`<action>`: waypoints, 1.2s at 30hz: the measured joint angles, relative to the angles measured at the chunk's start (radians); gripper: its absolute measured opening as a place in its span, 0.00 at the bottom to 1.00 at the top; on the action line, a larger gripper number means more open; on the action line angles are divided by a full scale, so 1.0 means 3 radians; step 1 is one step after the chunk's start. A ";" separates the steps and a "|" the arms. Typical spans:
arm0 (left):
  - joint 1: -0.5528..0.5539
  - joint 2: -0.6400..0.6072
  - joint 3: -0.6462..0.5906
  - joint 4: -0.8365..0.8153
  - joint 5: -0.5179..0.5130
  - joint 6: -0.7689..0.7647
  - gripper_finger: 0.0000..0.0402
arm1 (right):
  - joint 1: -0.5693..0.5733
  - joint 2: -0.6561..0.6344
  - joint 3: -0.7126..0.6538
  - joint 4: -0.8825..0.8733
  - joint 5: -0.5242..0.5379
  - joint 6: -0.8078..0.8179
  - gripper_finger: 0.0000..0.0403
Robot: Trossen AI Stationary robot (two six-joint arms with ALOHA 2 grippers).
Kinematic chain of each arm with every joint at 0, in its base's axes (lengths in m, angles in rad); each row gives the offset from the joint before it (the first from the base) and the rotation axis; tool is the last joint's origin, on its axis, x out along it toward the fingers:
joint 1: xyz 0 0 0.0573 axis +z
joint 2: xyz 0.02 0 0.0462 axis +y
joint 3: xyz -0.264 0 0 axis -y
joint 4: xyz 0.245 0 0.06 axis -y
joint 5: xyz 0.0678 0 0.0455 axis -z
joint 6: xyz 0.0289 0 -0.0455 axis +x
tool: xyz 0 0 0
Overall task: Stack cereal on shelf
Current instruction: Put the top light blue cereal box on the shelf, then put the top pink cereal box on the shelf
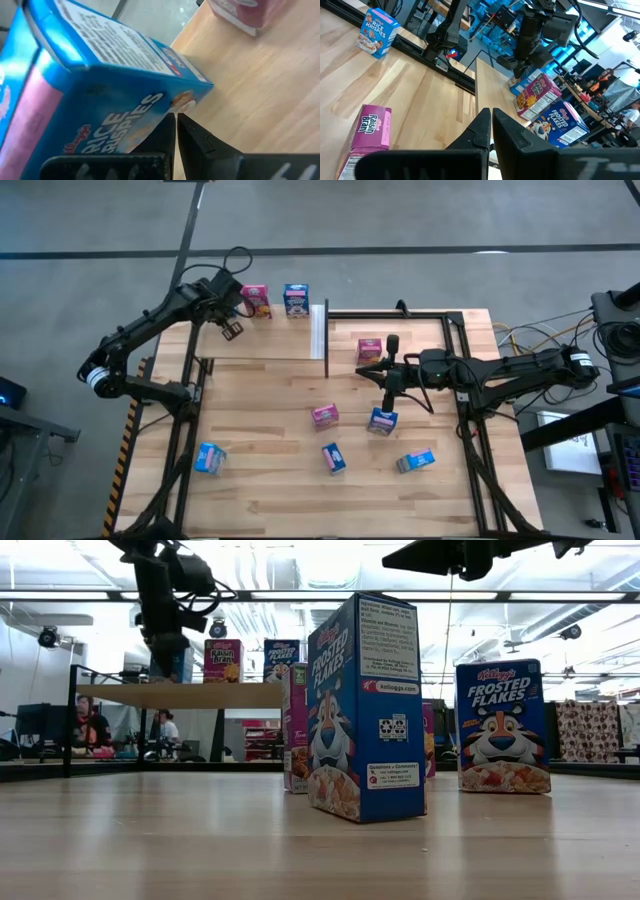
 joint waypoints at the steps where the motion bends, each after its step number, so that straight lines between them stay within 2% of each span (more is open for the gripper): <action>1: 0.0004 0.0000 0.0000 0.0000 0.0000 0.0000 0.00 | 0.0000 0.0000 0.0000 0.0000 0.0000 0.0001 0.02; 22: -0.0002 -0.0010 0.0003 -0.0056 0.0022 -0.0045 0.00 | 0.0000 0.0000 0.0000 0.0001 -0.0001 0.0001 0.02; 25: -0.0014 -0.0029 0.0099 -0.0225 0.0232 -0.0170 0.00 | 0.0001 0.0000 0.0000 0.0001 0.0000 0.0020 0.02; 32: -0.0148 -0.0303 0.0147 -0.0169 0.1353 -0.0390 0.00 | 0.0000 0.0000 0.0001 0.0004 -0.0001 0.0112 0.02; 36: -0.0356 -0.0583 0.0009 0.0056 0.1501 -0.0524 0.00 | 0.0001 0.0000 0.0001 0.0024 -0.0001 0.0259 0.02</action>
